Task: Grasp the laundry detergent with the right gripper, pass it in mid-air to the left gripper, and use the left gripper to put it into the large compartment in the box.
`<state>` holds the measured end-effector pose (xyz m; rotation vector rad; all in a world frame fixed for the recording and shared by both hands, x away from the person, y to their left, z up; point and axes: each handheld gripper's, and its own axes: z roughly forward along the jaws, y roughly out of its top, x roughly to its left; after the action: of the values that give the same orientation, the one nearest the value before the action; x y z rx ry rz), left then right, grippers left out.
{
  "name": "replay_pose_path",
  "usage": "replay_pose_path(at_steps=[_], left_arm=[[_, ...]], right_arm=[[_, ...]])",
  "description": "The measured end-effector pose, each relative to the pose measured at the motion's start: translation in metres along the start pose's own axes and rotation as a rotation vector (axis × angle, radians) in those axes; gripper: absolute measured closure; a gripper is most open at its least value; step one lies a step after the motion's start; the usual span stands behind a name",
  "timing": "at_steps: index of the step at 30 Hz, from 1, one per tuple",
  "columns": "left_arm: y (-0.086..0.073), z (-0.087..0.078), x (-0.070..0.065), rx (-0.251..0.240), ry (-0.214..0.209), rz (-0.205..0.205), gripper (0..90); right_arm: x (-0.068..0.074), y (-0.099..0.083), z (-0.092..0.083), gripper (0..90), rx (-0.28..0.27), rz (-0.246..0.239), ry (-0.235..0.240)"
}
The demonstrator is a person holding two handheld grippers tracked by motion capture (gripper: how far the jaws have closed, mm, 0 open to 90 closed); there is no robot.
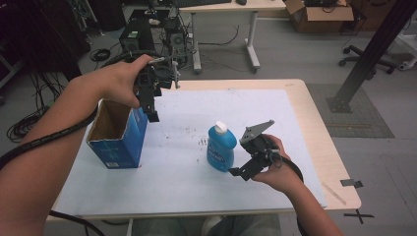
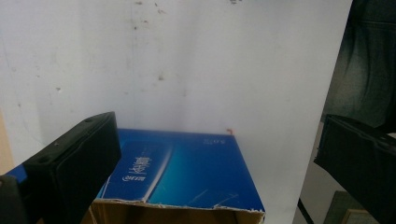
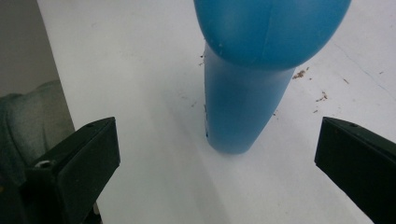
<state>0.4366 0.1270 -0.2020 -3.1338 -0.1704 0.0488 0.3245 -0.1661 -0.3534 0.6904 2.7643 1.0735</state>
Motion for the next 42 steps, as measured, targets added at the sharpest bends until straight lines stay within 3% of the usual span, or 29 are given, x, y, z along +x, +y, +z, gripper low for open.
replay_pose_path(at_steps=[16, 42], left_arm=[[0.004, 0.005, 0.001, 0.007, -0.013, 0.007, 0.2], [0.008, 0.004, -0.003, -0.002, -0.011, 0.013, 0.1]], right_arm=[[-0.005, -0.012, 0.017, 0.0, -0.105, 0.046, 0.024], [-0.008, -0.017, 0.048, 0.0, -0.231, 0.071, -0.009]])
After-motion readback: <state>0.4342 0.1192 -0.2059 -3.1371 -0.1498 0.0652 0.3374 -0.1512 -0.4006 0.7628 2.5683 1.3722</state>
